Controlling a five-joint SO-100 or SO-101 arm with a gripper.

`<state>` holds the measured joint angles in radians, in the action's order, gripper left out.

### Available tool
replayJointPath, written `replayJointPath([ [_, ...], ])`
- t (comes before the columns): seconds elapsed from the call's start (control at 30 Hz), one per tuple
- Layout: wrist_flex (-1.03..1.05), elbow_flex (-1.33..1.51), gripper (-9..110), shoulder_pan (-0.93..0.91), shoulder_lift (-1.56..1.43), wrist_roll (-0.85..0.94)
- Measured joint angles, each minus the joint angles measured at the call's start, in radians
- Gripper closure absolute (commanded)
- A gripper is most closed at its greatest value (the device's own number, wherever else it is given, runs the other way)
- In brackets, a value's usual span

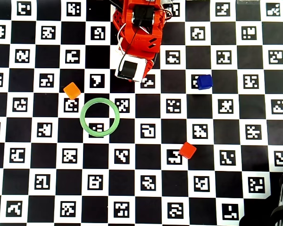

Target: Grab the red cube then put it in the green circle then put the blue cube on top and finally the orange cube on top

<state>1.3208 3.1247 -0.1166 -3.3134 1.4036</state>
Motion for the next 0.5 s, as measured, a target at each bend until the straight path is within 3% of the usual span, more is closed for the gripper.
replayJointPath([
  [0.5,0.002,0.000,107,0.000,0.000,0.054],
])
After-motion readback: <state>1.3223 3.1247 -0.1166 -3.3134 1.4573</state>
